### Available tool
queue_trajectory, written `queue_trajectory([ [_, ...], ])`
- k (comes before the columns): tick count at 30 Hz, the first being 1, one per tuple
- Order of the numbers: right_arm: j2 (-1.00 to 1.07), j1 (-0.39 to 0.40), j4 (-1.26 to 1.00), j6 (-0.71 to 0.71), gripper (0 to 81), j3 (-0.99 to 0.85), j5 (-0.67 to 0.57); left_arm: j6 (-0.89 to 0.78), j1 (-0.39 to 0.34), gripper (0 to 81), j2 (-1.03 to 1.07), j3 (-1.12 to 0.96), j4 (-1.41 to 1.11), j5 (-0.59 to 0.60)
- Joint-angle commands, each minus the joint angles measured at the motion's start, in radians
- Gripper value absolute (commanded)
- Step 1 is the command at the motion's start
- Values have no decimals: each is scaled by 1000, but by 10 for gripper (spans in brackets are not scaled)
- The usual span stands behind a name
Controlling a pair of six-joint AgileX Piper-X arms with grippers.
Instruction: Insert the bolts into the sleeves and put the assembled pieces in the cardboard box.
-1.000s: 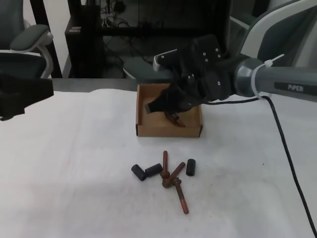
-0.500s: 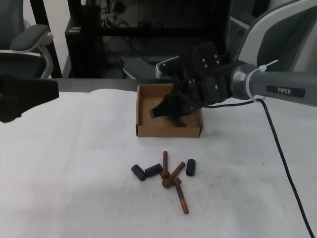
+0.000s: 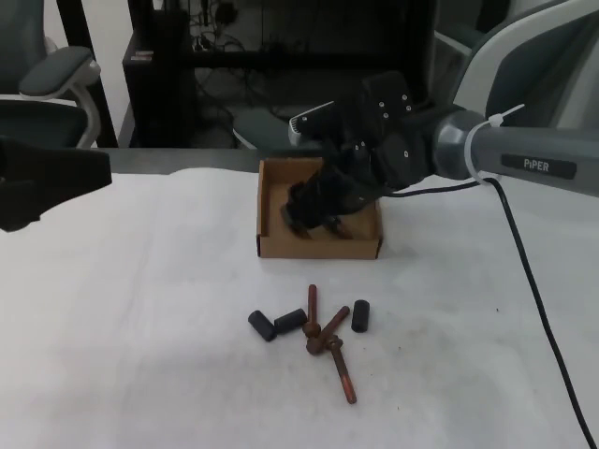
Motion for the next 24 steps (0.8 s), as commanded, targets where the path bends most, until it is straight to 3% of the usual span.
queue_trajectory([
  [1, -32, 7, 34, -4, 700, -10, -13, 8, 1, 80, -11, -4, -5, 7],
  [4, -63, 12, 76, -4, 700, -10, -13, 8, 1, 286, -11, -4, -5, 7],
  [8, -112, 19, 169, -4, 700, -10, -38, 8, 1, 657, -11, -4, -5, 7],
  [9, -126, 20, 201, -4, 700, -10, -42, 8, 1, 700, -11, -4, -5, 7],
  [24, -324, 52, 515, -82, 700, 74, -145, 41, 1, 700, -11, -4, -5, 7],
])
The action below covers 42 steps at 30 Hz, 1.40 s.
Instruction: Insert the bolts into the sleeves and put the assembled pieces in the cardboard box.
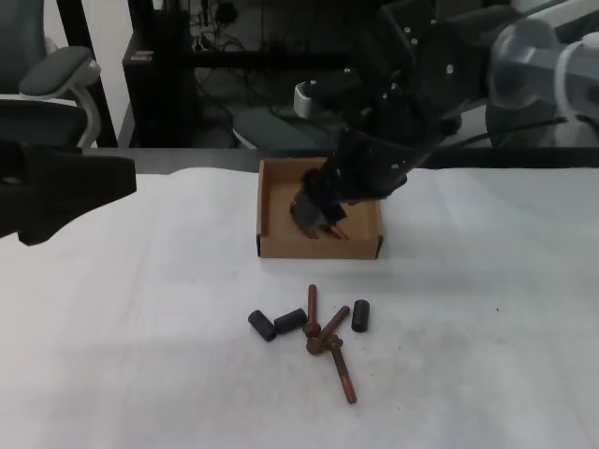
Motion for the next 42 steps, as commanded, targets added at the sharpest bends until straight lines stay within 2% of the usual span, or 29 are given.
queue_trajectory([
  [1, -64, 10, 72, -25, 700, 45, -22, 4, 1, 700, -11, -4, -5, 7],
  [5, -128, 28, 149, 66, 700, 125, -11, 4, 1, 700, -11, -4, -5, 7],
  [10, -201, 76, 157, 264, 700, 224, 9, 4, 1, 700, -11, -4, -5, 7],
  [16, -259, 210, 153, 483, 700, 298, 141, 4, 1, 700, -11, -4, -5, 7],
  [21, -253, 308, 62, 506, 700, 306, 283, 4, 1, 700, -14, -4, -5, 7],
  [25, -231, 305, -5, 506, 700, 315, 291, 4, 1, 700, -28, -4, -5, 7],
  [31, -195, 270, 33, 517, 700, 315, 296, 4, 1, 700, -36, -4, -5, 7],
  [42, -96, 263, 49, 513, 700, 315, 312, 4, 1, 700, -36, -4, -5, 7],
])
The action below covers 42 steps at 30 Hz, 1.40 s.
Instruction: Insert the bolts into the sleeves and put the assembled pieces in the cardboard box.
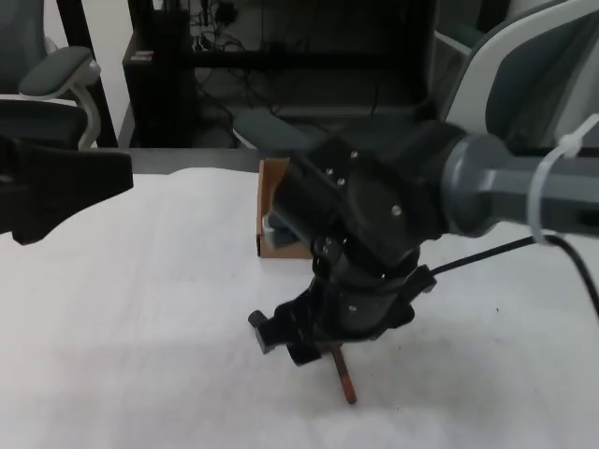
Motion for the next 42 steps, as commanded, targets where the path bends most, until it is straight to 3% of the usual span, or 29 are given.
queue_trajectory([
  [1, 26, -12, 14, 1, 700, 2, 5, 4, 1, 700, -10, -4, -5, 7],
  [10, 66, -61, 3, 1, 694, 2, 5, 4, 1, 700, -10, -4, -5, 0],
  [15, 66, -76, 1, 1, 466, 2, -6, 4, 1, 700, -10, -4, -5, -1],
  [17, 66, -75, -3, 1, 423, 2, -23, 4, 1, 700, -10, -4, -5, -1],
  [26, 66, -69, -3, 14, 449, 2, -115, 4, 1, 700, -10, -4, -5, -1],
  [42, 120, -66, -8, 6, 470, 2, -116, 8, 1, 700, -10, -4, -5, -1],
])
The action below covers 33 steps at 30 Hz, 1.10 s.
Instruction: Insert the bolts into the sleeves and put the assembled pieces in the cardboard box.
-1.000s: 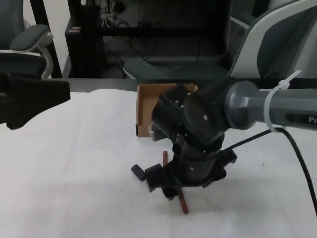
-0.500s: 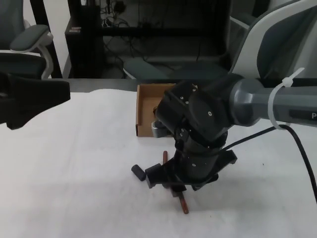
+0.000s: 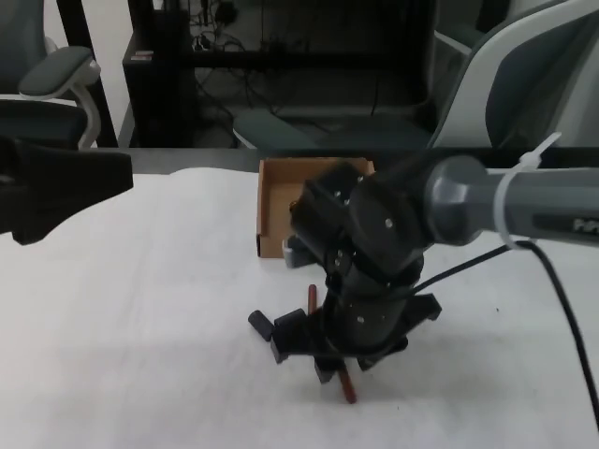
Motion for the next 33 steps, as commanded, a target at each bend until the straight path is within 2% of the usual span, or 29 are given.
queue_trajectory([
  [1, 19, 1, -2, -9, 470, 1, -15, 5, 1, 700, -10, -4, -5, -1],
  [13, 34, -1, -48, -15, 461, 1, -19, 5, 1, 700, -10, -4, -5, -1],
  [24, 34, -1, -55, -91, 458, 1, -31, 5, 1, 700, -10, -4, -5, -1],
  [26, 34, -1, -54, -105, 400, 1, -31, 5, 1, 700, -10, -4, -5, -1],
  [33, 34, -1, -57, -105, 24, 1, -43, 5, 1, 700, -10, -4, -5, -1],
])
